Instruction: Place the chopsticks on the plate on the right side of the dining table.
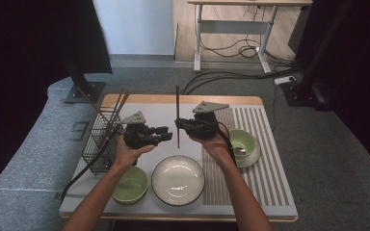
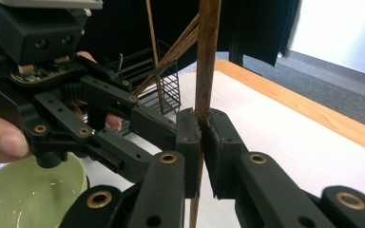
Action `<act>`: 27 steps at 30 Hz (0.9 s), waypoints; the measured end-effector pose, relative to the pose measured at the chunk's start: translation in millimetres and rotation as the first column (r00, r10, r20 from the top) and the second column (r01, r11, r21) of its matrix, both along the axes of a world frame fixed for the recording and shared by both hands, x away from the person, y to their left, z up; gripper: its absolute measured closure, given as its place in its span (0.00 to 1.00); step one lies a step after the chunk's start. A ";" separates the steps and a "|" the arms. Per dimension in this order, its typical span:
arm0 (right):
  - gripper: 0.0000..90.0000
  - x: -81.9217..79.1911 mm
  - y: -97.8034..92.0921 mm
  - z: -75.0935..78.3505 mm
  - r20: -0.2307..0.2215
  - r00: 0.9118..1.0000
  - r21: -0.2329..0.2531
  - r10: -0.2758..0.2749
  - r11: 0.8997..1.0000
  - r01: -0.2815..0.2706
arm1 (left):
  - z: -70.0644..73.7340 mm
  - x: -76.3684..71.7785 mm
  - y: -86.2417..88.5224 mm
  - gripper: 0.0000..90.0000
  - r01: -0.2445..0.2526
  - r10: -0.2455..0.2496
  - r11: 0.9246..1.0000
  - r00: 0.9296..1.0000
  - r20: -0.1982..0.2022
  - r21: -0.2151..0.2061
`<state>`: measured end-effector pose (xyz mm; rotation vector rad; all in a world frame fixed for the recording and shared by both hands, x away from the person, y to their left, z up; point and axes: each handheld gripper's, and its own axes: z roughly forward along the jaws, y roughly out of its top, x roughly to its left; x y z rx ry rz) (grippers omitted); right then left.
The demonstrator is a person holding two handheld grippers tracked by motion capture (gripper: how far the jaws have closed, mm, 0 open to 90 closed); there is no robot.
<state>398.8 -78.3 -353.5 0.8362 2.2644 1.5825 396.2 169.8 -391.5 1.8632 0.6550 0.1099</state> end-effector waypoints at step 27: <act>0.94 -2.8 6.9 12.0 0.015 1.000 0.036 0.020 0.999 -0.020 | -4.3 4.8 -9.2 0.70 0.011 -0.011 1.000 1.000 -0.022 0.007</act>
